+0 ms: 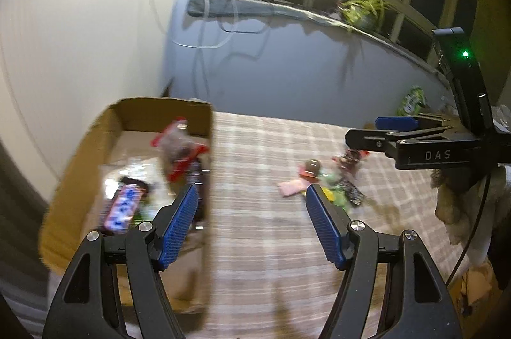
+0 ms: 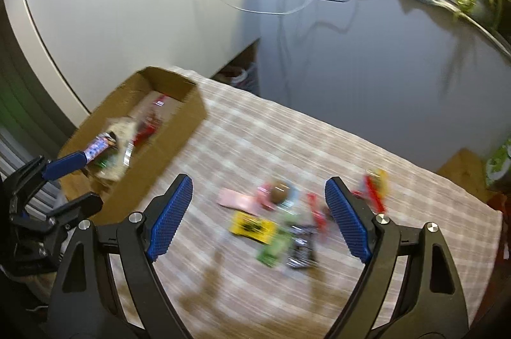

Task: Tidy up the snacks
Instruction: 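Move both tools back over the remaining snacks on the table, then grasp the yellow candy with the left tool while the right tool grasps the black chocolate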

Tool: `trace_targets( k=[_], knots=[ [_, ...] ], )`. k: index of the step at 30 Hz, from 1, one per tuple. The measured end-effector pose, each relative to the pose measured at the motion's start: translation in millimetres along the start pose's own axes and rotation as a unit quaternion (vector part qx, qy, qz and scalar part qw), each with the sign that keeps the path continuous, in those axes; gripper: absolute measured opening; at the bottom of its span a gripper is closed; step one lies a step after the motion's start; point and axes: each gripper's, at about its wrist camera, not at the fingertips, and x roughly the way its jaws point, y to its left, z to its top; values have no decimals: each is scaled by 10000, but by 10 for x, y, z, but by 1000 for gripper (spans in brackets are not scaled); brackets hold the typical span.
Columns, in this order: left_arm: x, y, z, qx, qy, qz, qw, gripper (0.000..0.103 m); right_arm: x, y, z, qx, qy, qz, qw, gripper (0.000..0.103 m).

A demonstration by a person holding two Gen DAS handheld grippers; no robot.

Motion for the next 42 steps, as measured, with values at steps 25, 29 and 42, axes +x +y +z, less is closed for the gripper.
trace_targets(
  k=[25, 29, 42],
  knots=[
    [999, -693, -145, 457, 1178, -684, 9896, 26, 543, -1285, -563, 1965, 886, 807, 9731, 52],
    [1105, -700, -111, 505, 1198, -625, 9895, 26, 567, -1094, -647, 1643, 941, 864, 9781, 41],
    [1450, -708, 29, 357, 1354, -944, 9856, 26, 672, -749, -690, 766, 986, 704, 9897, 29]
  ],
)
